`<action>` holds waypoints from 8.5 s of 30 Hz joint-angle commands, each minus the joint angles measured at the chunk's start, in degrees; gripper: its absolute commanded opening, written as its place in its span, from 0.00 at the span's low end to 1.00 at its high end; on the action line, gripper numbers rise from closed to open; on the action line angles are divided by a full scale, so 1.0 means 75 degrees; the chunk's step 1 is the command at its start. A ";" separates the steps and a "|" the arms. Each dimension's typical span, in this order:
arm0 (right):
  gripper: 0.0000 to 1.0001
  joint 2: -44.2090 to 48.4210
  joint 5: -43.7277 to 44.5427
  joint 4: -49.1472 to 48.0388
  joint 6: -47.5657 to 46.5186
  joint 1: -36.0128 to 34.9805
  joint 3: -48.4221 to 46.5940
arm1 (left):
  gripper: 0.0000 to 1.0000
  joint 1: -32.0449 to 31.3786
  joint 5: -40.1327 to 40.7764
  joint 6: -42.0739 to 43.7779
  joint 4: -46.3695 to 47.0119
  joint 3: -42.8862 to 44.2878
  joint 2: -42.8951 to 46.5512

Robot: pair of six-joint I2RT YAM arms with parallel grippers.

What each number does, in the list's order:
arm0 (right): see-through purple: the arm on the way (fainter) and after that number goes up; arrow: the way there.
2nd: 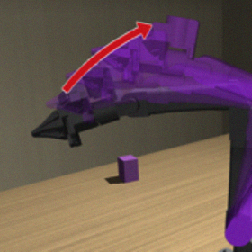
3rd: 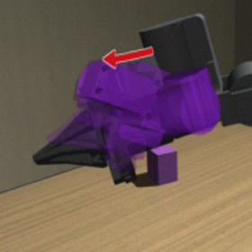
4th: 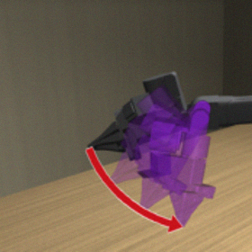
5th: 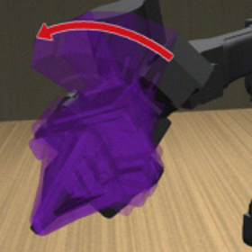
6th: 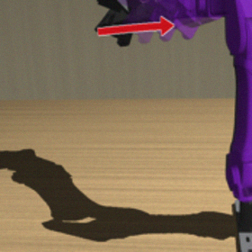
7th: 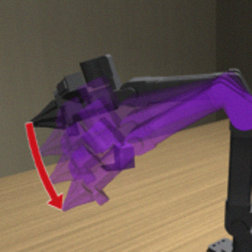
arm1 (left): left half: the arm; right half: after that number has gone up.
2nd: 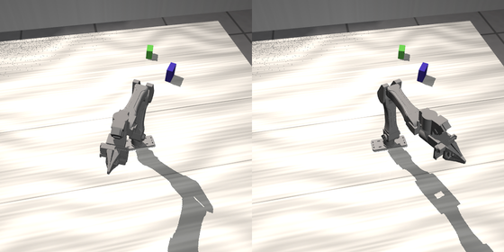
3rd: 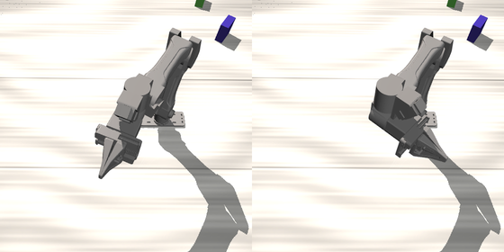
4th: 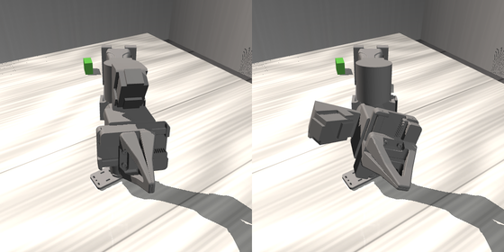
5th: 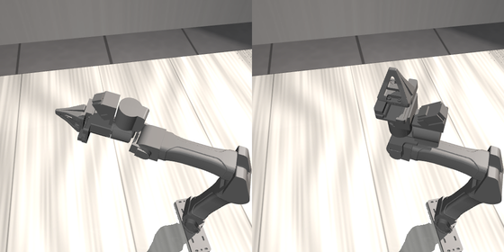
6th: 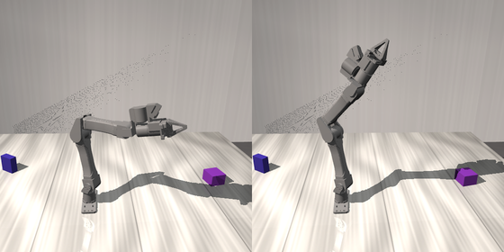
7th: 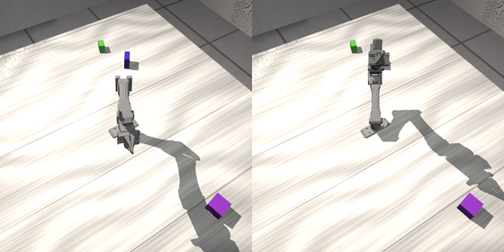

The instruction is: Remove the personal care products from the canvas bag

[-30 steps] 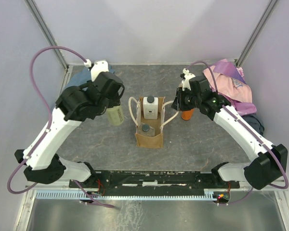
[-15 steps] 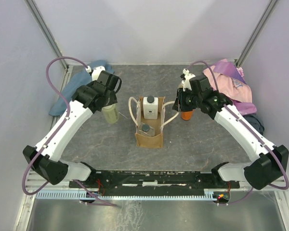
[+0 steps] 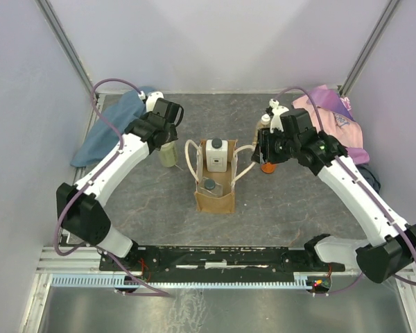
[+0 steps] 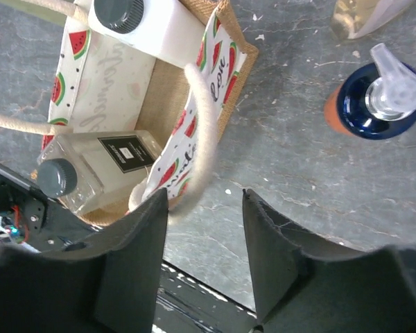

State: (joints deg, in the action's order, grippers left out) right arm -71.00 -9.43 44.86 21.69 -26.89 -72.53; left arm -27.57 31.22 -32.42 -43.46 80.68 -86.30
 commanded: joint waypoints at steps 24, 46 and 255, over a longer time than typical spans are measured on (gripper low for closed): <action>0.79 -0.1297 -0.0913 0.0377 0.0171 -0.0205 -0.3288 | 0.74 0.0624 0.0002 0.0007 0.1057 -0.0266 -0.0098; 1.00 -0.4723 0.1162 -0.0137 0.0907 -0.1711 -0.3744 | 0.99 0.0567 -0.4138 -0.0116 0.0761 -0.0213 0.2085; 0.49 -0.3226 0.1299 -0.1390 -0.1693 -0.3410 -0.0532 | 0.59 -0.0999 -0.3190 -0.1912 0.0254 -0.2612 0.2401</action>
State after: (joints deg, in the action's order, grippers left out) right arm -92.36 -2.26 32.51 9.98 -52.71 -76.42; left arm -34.85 5.98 -45.19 -41.54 59.31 -69.60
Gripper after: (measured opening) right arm 0.579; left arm 0.583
